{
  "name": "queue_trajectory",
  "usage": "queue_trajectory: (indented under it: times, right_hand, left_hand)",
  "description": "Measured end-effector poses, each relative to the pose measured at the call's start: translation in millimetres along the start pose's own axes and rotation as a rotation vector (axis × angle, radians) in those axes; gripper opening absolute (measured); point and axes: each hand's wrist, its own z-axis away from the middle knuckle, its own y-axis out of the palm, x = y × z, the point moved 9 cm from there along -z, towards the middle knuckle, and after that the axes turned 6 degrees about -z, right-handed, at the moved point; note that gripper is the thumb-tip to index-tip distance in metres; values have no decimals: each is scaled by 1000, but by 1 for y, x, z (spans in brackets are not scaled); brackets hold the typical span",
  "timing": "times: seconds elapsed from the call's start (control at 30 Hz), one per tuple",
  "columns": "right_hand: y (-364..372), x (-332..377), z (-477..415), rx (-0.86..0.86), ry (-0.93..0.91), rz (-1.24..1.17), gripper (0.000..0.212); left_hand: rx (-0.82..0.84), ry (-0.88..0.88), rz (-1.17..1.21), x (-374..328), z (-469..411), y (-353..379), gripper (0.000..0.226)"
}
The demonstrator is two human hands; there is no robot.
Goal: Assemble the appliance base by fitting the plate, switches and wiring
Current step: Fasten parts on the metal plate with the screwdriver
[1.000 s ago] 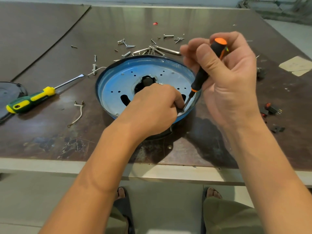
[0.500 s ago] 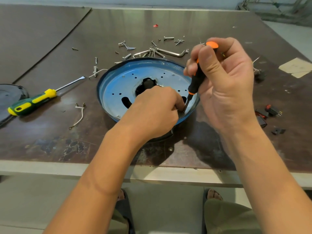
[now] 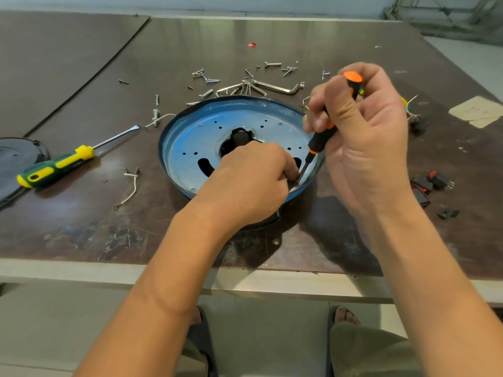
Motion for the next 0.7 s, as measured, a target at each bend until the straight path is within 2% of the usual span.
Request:
queue_trajectory:
  times: [0.1, 0.2, 0.33, 0.4, 0.5, 0.6, 0.67, 0.7]
  right_hand:
    - [-3, -6, 0, 21, 91, -126, 29]
    - [3, -3, 2, 65, 54, -47, 12]
    - [0, 1, 2, -12, -31, 16, 22]
    - [1, -1, 1, -1, -8, 24, 13]
    - [1, -5, 1, 30, 48, -50, 27]
    - [5, 1, 2, 36, -7, 44, 8]
    - [0, 4, 2, -17, -58, 70, 22]
    - [-1, 4, 2, -20, -62, 66, 21]
  left_hand:
    - [1, -2, -2, 0, 0, 0, 42]
    - [-3, -6, -1, 0, 0, 0, 42]
    - [-7, -4, 1, 0, 0, 1, 42]
    - [-10, 3, -3, -1, 0, 1, 42]
    - [-13, 3, -2, 0, 0, 0, 42]
    - [-12, -4, 8, 2, -1, 0, 42]
    - [-6, -2, 11, 2, -1, 1, 41]
    - [-4, 1, 10, 1, -1, 1, 41]
